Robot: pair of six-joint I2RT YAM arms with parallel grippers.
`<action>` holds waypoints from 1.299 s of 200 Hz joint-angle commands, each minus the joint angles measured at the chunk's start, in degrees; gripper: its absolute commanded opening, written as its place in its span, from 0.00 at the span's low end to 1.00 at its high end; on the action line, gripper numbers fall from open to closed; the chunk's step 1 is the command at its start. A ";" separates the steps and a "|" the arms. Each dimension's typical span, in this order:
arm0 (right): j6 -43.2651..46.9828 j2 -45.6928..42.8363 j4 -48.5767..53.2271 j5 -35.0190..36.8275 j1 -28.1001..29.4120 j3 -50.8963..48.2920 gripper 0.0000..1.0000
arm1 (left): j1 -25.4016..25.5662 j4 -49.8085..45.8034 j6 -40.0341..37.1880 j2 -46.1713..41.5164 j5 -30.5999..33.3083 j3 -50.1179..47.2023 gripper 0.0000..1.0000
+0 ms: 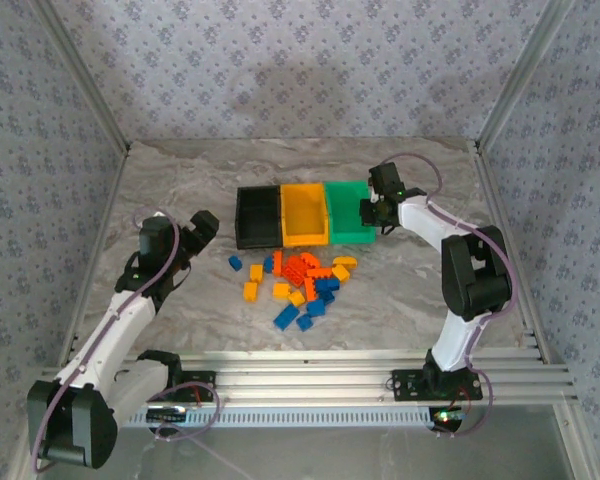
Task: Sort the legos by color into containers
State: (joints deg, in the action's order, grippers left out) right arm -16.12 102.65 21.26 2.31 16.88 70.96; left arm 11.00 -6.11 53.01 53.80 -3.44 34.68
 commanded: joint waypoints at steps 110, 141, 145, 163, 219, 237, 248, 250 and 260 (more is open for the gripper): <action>-4.42 -0.53 -3.94 -0.54 0.34 0.08 0.45 | 0.33 1.27 -1.50 1.05 -2.46 -1.03 0.97; -7.95 -5.73 -3.01 -0.20 1.51 -2.04 0.63 | 0.46 1.19 -1.41 0.57 -3.35 -1.01 1.00; -9.13 -6.52 -2.78 -0.19 1.70 -2.13 0.65 | 0.50 1.11 -1.38 0.39 -3.41 -1.01 1.00; -14.77 -10.81 -2.33 -0.04 3.69 -7.99 0.71 | 0.85 0.36 -1.11 -0.37 -3.98 -1.10 1.00; -28.14 -16.69 -0.75 3.74 12.81 -18.91 0.77 | 3.36 -3.21 -0.33 -3.13 -4.82 -2.86 1.00; -31.40 -16.34 -3.04 4.98 14.53 -21.24 0.78 | 3.67 -2.61 -0.06 -4.11 -5.22 -4.19 1.00; -32.46 -15.79 -4.86 5.57 15.42 -21.70 0.79 | 3.76 -2.35 0.12 -4.58 -5.25 -4.82 1.00; -32.57 -15.66 -5.01 5.71 15.52 -21.66 0.79 | 3.72 -2.29 0.11 -4.69 -5.26 -4.87 1.00; -33.03 -14.69 -5.21 6.50 16.38 -20.99 0.80 | 3.74 -1.90 0.16 -4.97 -5.26 -5.37 1.00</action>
State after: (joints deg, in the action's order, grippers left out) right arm -43.83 86.26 18.09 5.43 31.73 49.93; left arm 14.44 -7.99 52.66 50.30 -7.77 30.39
